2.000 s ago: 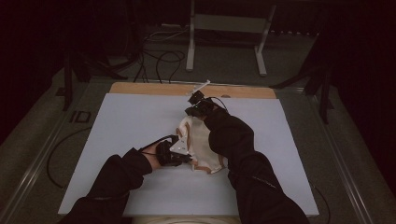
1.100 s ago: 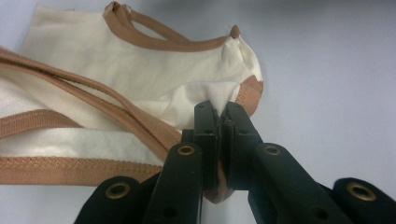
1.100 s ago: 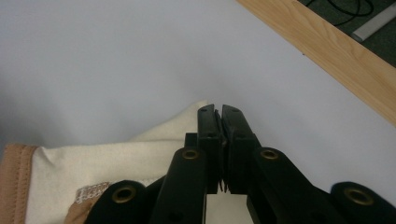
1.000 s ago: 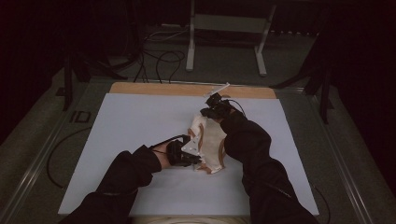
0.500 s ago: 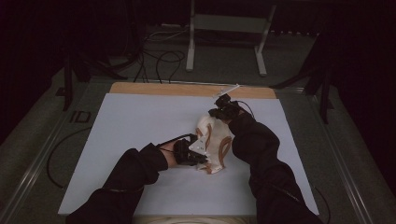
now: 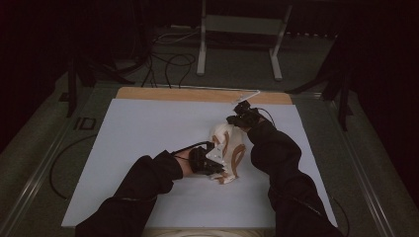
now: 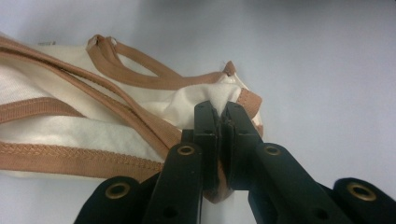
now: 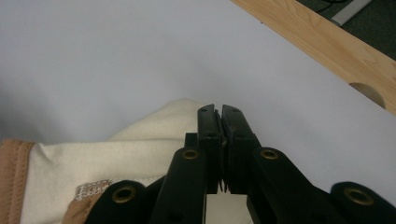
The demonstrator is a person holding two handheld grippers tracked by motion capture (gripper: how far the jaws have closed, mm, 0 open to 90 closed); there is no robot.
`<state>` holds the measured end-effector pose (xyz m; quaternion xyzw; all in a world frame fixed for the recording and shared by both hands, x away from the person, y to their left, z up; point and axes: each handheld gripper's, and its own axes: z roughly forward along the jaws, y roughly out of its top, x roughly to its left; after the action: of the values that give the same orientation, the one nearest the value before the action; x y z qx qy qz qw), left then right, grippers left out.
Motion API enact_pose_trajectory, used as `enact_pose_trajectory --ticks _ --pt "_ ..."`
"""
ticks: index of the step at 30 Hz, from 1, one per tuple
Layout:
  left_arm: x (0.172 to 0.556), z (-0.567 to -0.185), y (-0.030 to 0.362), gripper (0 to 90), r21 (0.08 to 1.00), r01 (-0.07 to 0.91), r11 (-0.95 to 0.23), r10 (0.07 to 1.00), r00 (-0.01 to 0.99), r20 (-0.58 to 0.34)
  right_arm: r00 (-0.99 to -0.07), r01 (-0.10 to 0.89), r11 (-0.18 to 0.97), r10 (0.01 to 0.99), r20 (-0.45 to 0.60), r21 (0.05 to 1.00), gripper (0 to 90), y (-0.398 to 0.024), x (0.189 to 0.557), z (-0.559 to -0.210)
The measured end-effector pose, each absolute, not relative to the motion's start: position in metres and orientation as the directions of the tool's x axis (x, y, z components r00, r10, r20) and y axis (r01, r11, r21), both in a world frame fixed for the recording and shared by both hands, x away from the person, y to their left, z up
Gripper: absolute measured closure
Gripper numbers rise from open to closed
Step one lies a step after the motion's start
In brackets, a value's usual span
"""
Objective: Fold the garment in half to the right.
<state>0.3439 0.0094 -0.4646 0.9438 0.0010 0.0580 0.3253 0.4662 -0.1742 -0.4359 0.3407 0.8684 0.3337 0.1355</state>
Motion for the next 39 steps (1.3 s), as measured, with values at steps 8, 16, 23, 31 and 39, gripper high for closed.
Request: enact_pose_trajectory --ticks 8,16,23,31,39 --pt "0.344 -0.466 0.003 86.0 0.608 -0.04 -0.793 0.03 0.994 0.105 -0.721 0.511 0.535 0.693 -0.003 0.673 87.5 -0.182 0.465 -0.44" --pt "0.346 -0.471 -0.002 86.0 0.601 -0.037 -0.798 0.026 0.995 0.096 -0.713 0.521 0.528 0.701 0.002 0.67 87.5 -0.188 0.465 -0.447" --pt "0.347 -0.475 -0.005 86.0 0.6 -0.03 -0.8 0.025 0.996 0.083 -0.703 0.53 0.519 0.711 0.006 0.671 87.5 -0.193 0.465 -0.455" --pt "0.347 -0.477 -0.008 85.8 0.599 -0.03 -0.8 0.023 0.996 0.081 -0.693 0.545 0.511 0.721 0.013 0.664 87.4 -0.199 0.467 -0.464" --pt "0.347 -0.481 -0.011 85.8 0.593 -0.026 -0.805 0.022 0.997 0.074 -0.684 0.559 0.499 0.729 0.028 0.662 87.4 -0.203 0.468 -0.474"
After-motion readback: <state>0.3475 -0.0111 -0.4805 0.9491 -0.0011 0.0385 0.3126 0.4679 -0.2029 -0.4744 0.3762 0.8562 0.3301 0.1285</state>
